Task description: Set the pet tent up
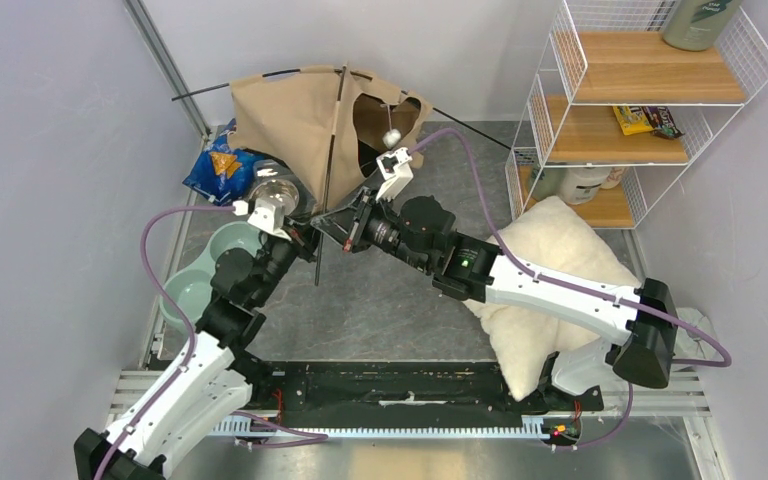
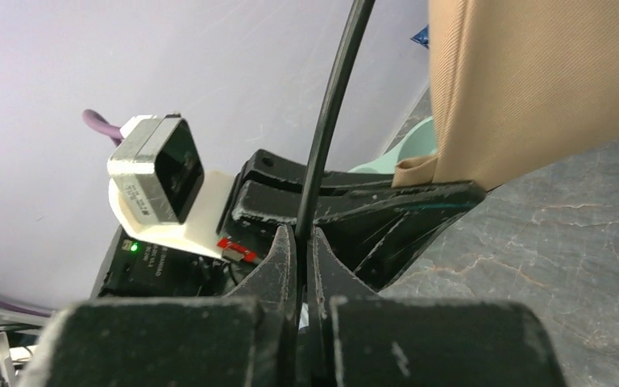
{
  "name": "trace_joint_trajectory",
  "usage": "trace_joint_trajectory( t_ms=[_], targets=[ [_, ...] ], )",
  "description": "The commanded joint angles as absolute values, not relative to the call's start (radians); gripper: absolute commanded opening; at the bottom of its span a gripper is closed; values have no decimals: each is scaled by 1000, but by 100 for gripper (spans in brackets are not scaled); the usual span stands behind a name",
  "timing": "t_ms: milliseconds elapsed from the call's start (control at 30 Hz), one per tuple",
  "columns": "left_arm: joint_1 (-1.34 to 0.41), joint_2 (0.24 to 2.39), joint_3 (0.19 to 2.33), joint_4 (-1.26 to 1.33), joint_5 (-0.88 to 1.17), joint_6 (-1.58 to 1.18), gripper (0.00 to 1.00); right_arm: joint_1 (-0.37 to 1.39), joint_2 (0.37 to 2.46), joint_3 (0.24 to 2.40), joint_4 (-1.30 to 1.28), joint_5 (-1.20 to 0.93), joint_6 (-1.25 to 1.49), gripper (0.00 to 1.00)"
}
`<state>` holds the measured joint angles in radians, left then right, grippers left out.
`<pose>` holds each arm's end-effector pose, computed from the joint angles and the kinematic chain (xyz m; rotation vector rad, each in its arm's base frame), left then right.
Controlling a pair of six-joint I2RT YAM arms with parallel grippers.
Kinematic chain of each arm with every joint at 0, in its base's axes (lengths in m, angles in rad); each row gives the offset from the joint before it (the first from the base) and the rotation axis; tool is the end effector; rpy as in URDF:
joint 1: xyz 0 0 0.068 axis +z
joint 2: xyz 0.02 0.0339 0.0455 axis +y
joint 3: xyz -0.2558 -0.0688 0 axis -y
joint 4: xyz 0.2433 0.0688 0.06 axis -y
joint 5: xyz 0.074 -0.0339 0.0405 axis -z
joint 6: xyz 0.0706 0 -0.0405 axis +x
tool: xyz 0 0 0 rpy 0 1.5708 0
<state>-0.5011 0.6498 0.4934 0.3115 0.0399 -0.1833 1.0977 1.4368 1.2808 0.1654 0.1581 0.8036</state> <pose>0.1818 -0.1028 0.3120 0.2613 1.4183 -0.5924 0.1827 0.3325 0.3898 -0.1166 1.7310 1.3411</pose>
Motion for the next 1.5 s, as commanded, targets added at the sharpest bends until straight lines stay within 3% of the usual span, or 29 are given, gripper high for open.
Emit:
trace_joint_trajectory(
  t_ms=[0,900,1467],
  targets=[
    [-514,584,509,74,160,-257,2,1014,1441,1303,404,416,716,0],
    [-514,429,559,-185,315,-348,2,1000,1580,1368,516,567,753,0],
    [-514,489,643,-184,15,-747,2,1032,1589,1320,464,526,747,0]
  ],
)
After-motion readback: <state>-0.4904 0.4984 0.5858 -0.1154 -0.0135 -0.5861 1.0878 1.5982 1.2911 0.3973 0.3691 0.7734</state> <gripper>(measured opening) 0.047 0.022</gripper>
